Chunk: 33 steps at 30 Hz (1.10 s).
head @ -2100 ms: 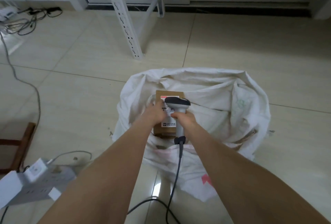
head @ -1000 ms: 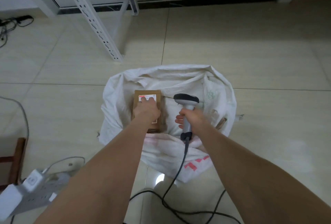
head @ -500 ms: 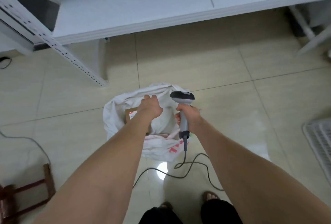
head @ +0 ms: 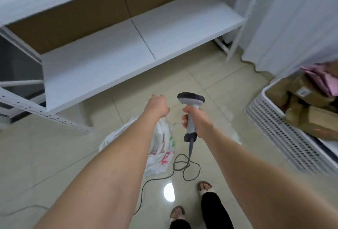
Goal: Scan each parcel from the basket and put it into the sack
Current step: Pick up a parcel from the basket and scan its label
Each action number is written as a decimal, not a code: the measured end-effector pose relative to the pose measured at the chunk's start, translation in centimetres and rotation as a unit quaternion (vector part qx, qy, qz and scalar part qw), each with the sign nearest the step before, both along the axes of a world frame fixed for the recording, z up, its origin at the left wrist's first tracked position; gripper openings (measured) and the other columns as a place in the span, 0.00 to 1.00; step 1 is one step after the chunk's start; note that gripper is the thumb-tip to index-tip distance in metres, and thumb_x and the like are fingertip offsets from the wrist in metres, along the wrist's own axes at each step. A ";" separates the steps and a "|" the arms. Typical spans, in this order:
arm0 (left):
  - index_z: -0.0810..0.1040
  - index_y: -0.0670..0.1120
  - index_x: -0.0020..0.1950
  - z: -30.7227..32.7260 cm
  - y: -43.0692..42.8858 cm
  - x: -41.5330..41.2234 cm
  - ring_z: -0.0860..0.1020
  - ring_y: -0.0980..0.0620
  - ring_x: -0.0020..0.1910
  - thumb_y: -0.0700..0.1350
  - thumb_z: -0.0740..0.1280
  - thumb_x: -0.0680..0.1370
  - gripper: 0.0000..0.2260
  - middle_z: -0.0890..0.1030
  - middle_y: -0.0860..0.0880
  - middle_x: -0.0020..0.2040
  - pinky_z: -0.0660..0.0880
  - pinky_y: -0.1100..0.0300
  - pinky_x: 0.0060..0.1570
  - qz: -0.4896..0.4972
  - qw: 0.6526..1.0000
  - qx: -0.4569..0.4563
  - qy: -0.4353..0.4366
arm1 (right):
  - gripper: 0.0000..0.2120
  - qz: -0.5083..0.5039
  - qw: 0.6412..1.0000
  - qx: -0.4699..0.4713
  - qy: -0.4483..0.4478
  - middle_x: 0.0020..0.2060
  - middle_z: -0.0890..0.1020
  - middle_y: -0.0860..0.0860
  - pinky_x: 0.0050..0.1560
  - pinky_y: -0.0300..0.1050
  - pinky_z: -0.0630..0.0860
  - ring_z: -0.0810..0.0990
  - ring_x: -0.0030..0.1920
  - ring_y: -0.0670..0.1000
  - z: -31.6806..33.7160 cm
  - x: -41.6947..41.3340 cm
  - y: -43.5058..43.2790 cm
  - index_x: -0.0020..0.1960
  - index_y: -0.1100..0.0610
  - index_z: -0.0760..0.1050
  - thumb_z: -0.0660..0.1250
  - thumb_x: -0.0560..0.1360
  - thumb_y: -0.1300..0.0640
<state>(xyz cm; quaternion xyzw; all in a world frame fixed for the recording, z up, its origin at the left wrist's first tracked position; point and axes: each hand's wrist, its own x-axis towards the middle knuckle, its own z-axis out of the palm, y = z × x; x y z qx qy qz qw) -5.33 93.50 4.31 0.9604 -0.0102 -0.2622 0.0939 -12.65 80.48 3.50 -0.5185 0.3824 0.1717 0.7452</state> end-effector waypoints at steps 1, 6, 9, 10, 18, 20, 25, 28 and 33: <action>0.66 0.43 0.71 1.2 -1.3 -0.2 0.70 0.41 0.65 0.43 0.63 0.77 0.22 0.65 0.41 0.69 0.70 0.51 0.62 -0.016 1.000 -0.001 -0.009 | 0.02 -0.019 1.000 0.007 -0.006 0.25 0.74 0.54 0.31 0.42 0.73 0.71 0.22 0.48 1.4 -0.7 -1.0 0.44 0.60 0.72 0.64 0.76 0.63; 0.67 0.45 0.71 6.0 -8.4 -1.8 0.69 0.42 0.67 0.45 0.64 0.77 0.23 0.66 0.42 0.70 0.70 0.51 0.63 -0.090 0.995 -0.002 -0.036 | 0.06 -0.108 0.994 0.008 -0.032 0.27 0.74 0.55 0.33 0.43 0.75 0.72 0.27 0.50 6.9 -4.3 -6.5 0.46 0.59 0.72 0.67 0.77 0.58; 0.68 0.44 0.70 8.2 -13.5 -3.1 0.70 0.42 0.65 0.45 0.64 0.77 0.21 0.66 0.42 0.69 0.72 0.51 0.61 -0.131 0.990 -0.004 -0.045 | 0.07 -0.161 0.986 0.007 -0.042 0.27 0.74 0.55 0.33 0.43 0.76 0.73 0.27 0.50 8.9 -6.4 -10.8 0.49 0.61 0.72 0.67 0.76 0.58; 0.68 0.44 0.70 8.8 -15.3 -3.6 0.71 0.42 0.65 0.44 0.63 0.77 0.21 0.66 0.42 0.70 0.72 0.51 0.61 -0.140 0.989 -0.007 -0.046 | 0.08 -0.177 0.983 0.007 -0.043 0.27 0.75 0.55 0.33 0.43 0.77 0.73 0.27 0.50 9.4 -7.0 -12.4 0.50 0.61 0.72 0.68 0.76 0.58; 0.65 0.43 0.72 12.0 -32.6 -7.3 0.68 0.41 0.67 0.45 0.64 0.77 0.24 0.62 0.40 0.72 0.69 0.50 0.65 -0.209 0.977 -0.037 -0.036 | 0.05 -0.294 0.955 -0.005 -0.044 0.29 0.77 0.55 0.31 0.42 0.76 0.74 0.27 0.50 12.6 -12.3 -27.8 0.49 0.60 0.72 0.68 0.76 0.61; 0.64 0.43 0.72 12.5 -37.2 -8.5 0.66 0.41 0.69 0.45 0.65 0.77 0.24 0.61 0.40 0.73 0.67 0.51 0.66 -0.221 0.973 -0.049 -0.030 | 0.09 -0.320 0.946 -0.003 -0.038 0.29 0.77 0.56 0.27 0.39 0.76 0.75 0.26 0.50 13.1 -13.4 -32.0 0.52 0.63 0.73 0.69 0.76 0.61; 0.65 0.42 0.71 13.1 -46.8 -11.0 0.68 0.40 0.68 0.44 0.65 0.77 0.24 0.63 0.39 0.71 0.67 0.50 0.66 -0.258 0.964 -0.065 -0.027 | 0.13 -0.369 0.929 0.001 -0.029 0.29 0.78 0.55 0.30 0.41 0.77 0.76 0.28 0.50 13.9 -15.7 -41.5 0.55 0.66 0.75 0.70 0.75 0.59; 0.66 0.43 0.71 13.2 -51.3 -11.4 0.69 0.40 0.66 0.44 0.65 0.77 0.23 0.64 0.40 0.70 0.68 0.48 0.65 -0.275 0.959 -0.064 -0.033 | 0.09 -0.396 0.918 -0.001 -0.034 0.29 0.78 0.55 0.34 0.42 0.78 0.76 0.28 0.50 14.1 -16.2 -46.1 0.52 0.65 0.75 0.69 0.75 0.61; 0.66 0.43 0.71 13.2 -58.0 -9.7 0.69 0.40 0.66 0.45 0.65 0.76 0.24 0.65 0.40 0.69 0.69 0.50 0.63 -0.306 0.950 -0.050 -0.047 | 0.05 -0.427 0.903 0.019 -0.034 0.31 0.78 0.55 0.35 0.42 0.78 0.77 0.30 0.50 13.8 -15.5 -52.8 0.47 0.63 0.75 0.68 0.75 0.61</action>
